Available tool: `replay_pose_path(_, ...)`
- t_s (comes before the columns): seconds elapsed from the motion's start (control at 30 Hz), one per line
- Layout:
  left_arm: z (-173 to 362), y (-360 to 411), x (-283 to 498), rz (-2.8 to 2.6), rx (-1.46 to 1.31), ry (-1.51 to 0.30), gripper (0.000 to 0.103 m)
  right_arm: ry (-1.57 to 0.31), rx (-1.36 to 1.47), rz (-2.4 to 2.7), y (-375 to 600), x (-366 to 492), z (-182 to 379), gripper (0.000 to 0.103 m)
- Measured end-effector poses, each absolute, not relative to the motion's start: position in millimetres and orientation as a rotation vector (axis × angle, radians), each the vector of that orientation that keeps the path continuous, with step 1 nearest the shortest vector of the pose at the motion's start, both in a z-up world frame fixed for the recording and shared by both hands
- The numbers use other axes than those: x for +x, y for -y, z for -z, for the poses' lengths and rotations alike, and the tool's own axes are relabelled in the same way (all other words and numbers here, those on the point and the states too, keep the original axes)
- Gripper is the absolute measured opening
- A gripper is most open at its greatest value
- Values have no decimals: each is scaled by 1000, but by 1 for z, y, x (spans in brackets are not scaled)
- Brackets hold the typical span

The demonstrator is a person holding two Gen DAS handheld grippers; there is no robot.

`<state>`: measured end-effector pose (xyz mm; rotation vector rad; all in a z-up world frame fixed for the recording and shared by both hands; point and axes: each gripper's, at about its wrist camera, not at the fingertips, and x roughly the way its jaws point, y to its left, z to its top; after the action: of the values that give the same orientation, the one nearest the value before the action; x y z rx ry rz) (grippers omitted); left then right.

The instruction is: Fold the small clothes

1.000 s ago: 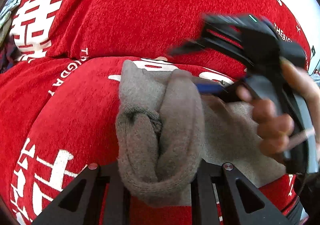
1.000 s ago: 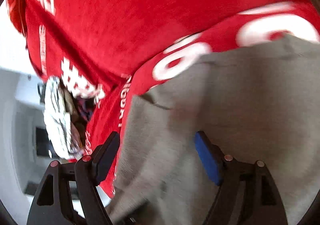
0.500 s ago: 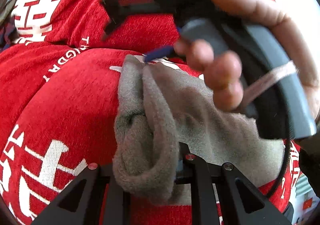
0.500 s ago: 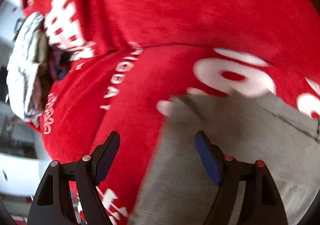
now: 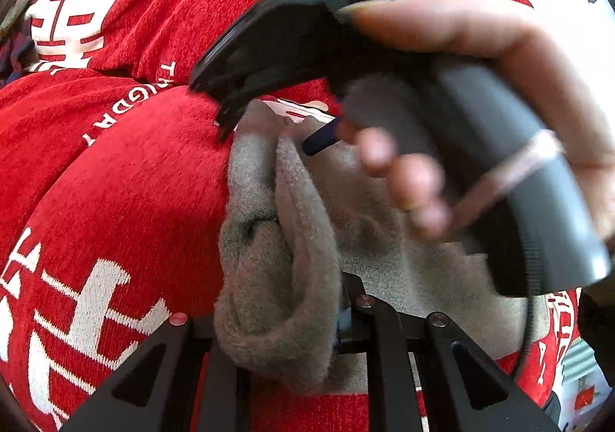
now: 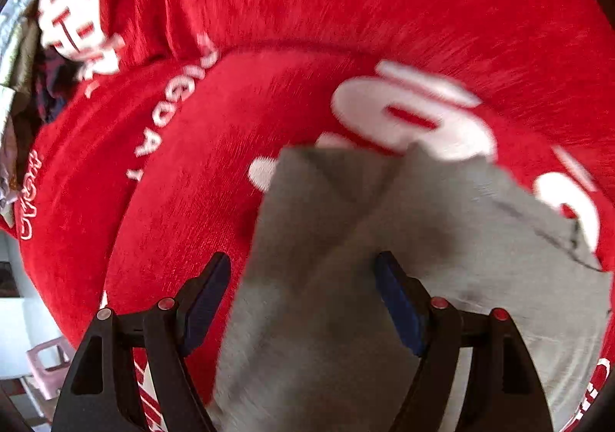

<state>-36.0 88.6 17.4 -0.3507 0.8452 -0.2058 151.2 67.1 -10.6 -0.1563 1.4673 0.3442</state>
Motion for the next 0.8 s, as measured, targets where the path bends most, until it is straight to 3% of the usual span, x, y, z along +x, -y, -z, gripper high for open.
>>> replay_pose_path(0.07,-17,-90,-36,206,-354,-847,18,-1434,-233,-331,-75,150,13,87)
replay_pose_path(0.1,-18,-90,-37,205,-352,-846,18,-1422,-224,-320,-71,150,12,82)
replay_pose_path(0.23,-26,-81,-39,173,-295,-839,18,-1384,-80,-325,-35,151,-1,26)
replay_pose_path(0.27,-29,-77,-40,164,-275,-836,18,-1380,-14,-352,-23,151,-4,22)
replay_pose_path(0.53,-56,-34,-46,95,-90,-842,18,-1238,408,-524,65,136,-27,17)
replay_pose_path(0.8,-60,19,-51,44,122,-860,18,-1171,616,-561,134,123,-32,16)
